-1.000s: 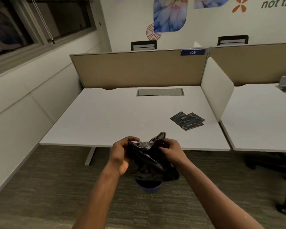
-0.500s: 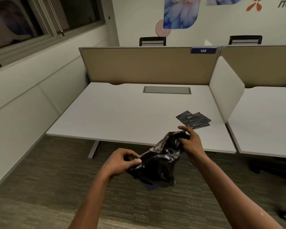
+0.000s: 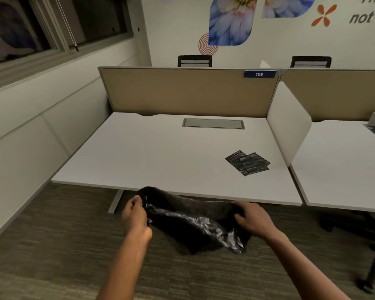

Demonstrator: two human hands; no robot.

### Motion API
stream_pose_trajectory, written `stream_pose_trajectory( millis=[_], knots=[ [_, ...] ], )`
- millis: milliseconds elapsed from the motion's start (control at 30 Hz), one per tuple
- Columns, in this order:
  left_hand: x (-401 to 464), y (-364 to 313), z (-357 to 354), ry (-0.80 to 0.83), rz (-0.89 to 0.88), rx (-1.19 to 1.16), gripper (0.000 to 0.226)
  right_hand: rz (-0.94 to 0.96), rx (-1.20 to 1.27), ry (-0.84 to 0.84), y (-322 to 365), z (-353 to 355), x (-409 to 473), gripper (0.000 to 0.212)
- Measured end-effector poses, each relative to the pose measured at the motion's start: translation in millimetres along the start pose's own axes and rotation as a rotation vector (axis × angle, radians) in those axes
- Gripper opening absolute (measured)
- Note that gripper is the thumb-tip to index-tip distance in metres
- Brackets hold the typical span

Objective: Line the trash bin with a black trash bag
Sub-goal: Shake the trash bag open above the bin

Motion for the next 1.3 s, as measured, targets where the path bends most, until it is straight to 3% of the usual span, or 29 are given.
stream_pose_trajectory(
  millis=[67, 100, 167, 233, 267, 333, 467, 533, 633, 900, 1033, 1100, 1167, 1200, 1233, 1300],
  knots=[
    [-15, 4, -12, 0.102, -0.024, 0.051, 0.015, -0.075, 0.033, 0.145, -6, -5, 0, 0.051],
    [-25, 7, -20, 0.204, -0.029, 0.121, 0.017, -0.063, 0.045, 0.136, -4, -4, 0, 0.06],
    [-49, 16, -39, 0.488, -0.027, 0.319, 0.019, 0.059, 0.128, 0.001, 15, 7, -1, 0.079],
    [-73, 24, -59, 0.783, -0.078, 0.533, 0.019, 0.241, 0.24, -0.099, 45, 18, -6, 0.085],
    [-83, 26, -66, 0.893, -0.113, 0.617, 0.016, 0.306, 0.284, -0.115, 60, 19, -8, 0.079],
    [-95, 25, -75, 0.998, -0.164, 0.7, 0.014, 0.329, 0.352, -0.154, 78, 20, -6, 0.047],
    [-91, 8, -76, 0.988, -0.411, 0.879, 0.048, 0.245, 0.449, -0.261, 76, 20, 4, 0.024],
    [-84, 1, -72, 0.948, -0.587, 1.056, 0.062, 0.218, 0.444, -0.271, 72, 19, 7, 0.02],
    [-69, -2, -60, 0.832, -0.678, 1.359, 0.074, 0.199, 0.419, -0.309, 67, 25, 8, 0.016],
    [-34, 4, -7, 0.498, -0.471, 1.697, 0.021, 0.211, 0.269, -0.504, 54, 37, -1, 0.012],
    [-12, 18, 24, 0.376, -0.315, 1.707, 0.019, 0.159, 0.165, -0.634, 43, 40, -1, 0.014],
    [-3, 29, 42, 0.333, -0.116, 1.64, 0.009, 0.083, 0.119, -0.556, 33, 36, 7, 0.014],
    [0, 48, 56, 0.339, 0.172, 1.328, 0.008, 0.019, 0.073, -0.338, 24, 24, 20, 0.014],
    [-2, 56, 58, 0.314, 0.331, 1.057, 0.013, -0.005, 0.068, -0.256, 21, 22, 26, 0.014],
    [-8, 61, 55, 0.28, 0.465, 0.775, 0.016, -0.023, 0.086, -0.221, 19, 23, 30, 0.014],
    [-17, 57, 39, 0.239, 0.552, 0.4, 0.019, -0.051, 0.16, -0.276, 21, 42, 34, 0.014]
  ],
)
Point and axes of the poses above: each hand's wrist, its own x-axis towards the middle knuckle, its own z-axis out of the back of the hand, y = z × x, the point moved 5 cm from there along x, towards the middle knuckle, and after that the axes turned 13 degrees about -x, right-handed, at the moved point
